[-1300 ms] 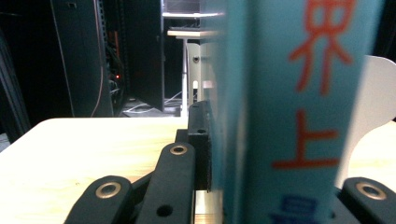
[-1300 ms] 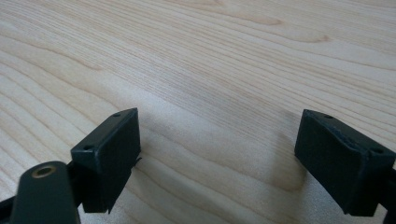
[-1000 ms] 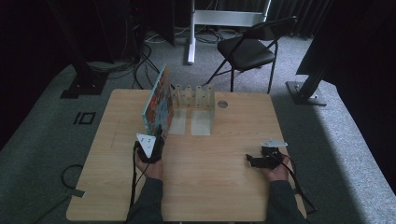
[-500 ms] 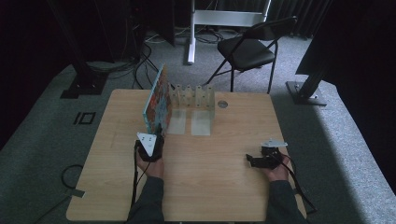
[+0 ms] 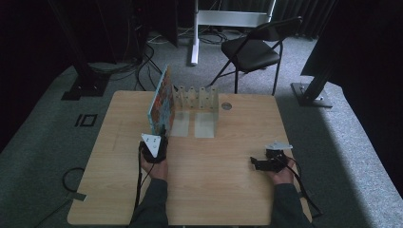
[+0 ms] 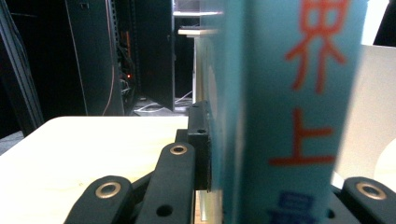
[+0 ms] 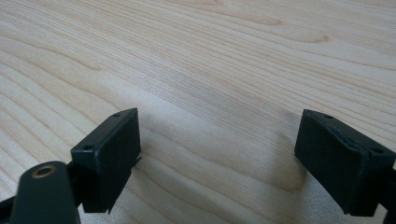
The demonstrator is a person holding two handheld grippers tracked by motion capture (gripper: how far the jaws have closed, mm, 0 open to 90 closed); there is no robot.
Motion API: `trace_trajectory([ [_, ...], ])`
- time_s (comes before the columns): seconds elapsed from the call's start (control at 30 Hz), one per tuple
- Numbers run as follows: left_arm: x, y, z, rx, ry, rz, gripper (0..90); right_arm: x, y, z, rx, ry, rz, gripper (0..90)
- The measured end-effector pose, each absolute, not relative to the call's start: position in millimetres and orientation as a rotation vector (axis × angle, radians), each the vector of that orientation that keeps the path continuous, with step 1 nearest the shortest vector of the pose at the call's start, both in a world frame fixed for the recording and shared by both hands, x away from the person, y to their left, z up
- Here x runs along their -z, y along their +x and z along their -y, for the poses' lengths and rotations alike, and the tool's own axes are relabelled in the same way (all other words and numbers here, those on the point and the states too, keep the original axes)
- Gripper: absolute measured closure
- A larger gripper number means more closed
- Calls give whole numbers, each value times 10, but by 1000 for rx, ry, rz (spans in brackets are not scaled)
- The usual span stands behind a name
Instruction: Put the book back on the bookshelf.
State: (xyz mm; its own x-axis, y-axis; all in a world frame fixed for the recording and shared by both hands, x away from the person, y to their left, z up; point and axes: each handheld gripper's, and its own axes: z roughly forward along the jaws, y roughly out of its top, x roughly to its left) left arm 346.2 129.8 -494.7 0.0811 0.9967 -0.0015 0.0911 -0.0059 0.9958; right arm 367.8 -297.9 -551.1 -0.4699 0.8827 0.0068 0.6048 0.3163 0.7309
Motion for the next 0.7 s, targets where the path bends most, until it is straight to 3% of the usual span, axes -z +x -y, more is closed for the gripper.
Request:
trace_trajectory([
  [0.7, 4985, 3487, -1279, -1121, 1323, -1209, 810, 5511, 3681, 2979, -957, 1319, -2196, 140],
])
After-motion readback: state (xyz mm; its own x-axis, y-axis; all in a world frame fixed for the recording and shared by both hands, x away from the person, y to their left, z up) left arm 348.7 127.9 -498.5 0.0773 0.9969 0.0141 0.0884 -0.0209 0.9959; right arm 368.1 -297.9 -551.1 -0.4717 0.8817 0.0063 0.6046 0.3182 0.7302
